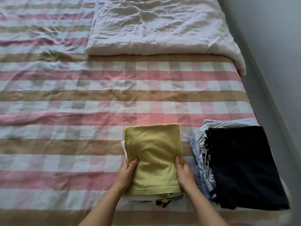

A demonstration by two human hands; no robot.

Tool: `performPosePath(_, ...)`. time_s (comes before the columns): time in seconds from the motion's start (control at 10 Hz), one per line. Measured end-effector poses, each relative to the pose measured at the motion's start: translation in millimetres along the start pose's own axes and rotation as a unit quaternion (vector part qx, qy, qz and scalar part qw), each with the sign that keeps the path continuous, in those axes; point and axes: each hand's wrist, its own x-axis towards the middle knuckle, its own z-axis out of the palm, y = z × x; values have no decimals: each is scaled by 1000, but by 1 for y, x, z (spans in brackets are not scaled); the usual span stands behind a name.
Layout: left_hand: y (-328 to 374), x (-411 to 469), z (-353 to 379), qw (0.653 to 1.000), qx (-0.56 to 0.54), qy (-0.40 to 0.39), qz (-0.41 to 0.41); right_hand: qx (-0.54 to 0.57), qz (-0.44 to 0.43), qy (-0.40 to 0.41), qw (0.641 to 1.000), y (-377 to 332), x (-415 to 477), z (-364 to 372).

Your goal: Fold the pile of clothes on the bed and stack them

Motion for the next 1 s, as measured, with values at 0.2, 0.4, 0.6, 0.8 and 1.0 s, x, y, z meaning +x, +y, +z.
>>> performPosePath(0.2,45,-22,22,839,373,182,353,-163,-163,148,962,0,-45,3)
performPosePath(0.4,46,7,55,752,616,12,232,-321,-201,101,920,-7,-78,21)
performPosePath(0.6,45,17,60,741,649,-39,166,-413,-127,-26,901,-1,-67,18)
performPosePath(0.8,94,-35,42,791,597,-110,79,-434,-131,-87,887,-37,-106,-25)
performPosePath(1.0,139,-136,6,849,508,-120,77,-322,-163,-75,930,-84,-186,-90)
